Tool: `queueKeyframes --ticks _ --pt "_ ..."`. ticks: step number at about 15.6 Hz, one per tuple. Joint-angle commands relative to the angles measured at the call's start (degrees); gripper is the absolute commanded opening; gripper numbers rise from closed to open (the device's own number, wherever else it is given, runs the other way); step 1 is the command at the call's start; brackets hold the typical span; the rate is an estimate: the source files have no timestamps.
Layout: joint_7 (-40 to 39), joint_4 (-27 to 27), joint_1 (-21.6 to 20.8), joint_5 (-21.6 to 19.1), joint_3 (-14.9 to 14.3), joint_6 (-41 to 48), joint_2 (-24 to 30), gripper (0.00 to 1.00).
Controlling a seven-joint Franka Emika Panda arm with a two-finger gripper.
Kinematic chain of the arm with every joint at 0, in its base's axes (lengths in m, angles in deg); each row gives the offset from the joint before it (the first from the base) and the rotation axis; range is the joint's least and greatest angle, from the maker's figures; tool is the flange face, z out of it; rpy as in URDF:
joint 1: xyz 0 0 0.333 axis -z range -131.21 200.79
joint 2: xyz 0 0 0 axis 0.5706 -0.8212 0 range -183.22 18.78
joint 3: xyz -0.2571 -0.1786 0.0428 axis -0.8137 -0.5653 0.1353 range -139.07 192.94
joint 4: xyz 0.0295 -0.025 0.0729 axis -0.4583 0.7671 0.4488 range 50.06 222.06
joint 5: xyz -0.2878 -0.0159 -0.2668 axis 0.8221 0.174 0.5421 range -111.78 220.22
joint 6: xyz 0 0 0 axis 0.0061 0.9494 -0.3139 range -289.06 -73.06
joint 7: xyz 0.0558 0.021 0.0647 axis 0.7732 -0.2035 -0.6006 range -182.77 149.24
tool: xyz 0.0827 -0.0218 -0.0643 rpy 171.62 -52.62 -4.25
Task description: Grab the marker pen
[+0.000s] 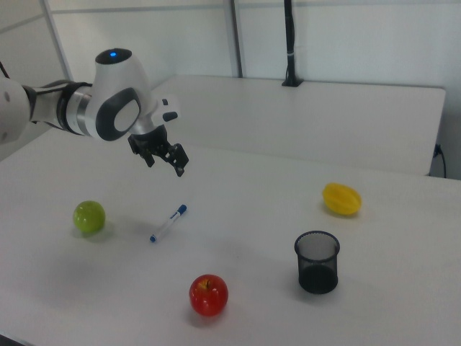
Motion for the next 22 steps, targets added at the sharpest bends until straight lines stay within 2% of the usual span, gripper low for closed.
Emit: queueKeyframes --ticks 1,5,8,11,15,19,22 --pt "0.27 -0.33 0.08 -0.84 -0.59 12.69 7.58 1.00" --pt "3.70 -4.56 0.35 0.12 -1.12 29.91 13.29 1.00" --pt "3.79 -4.56 -0.09 0.30 -2.70 35.47 17.86 1.00" --pt "3.88 -4.56 -0.18 0.21 -3.05 40.04 20.15 1.00" --pt "2.65 -4.91 -1.50 -0.49 -6.92 39.71 20.16 1.00" --pt "-6.56 -5.09 -1.50 0.30 -7.10 33.64 17.71 1.00" --pt "-7.90 -6.58 -1.06 0.30 -7.19 33.37 16.73 1.00"
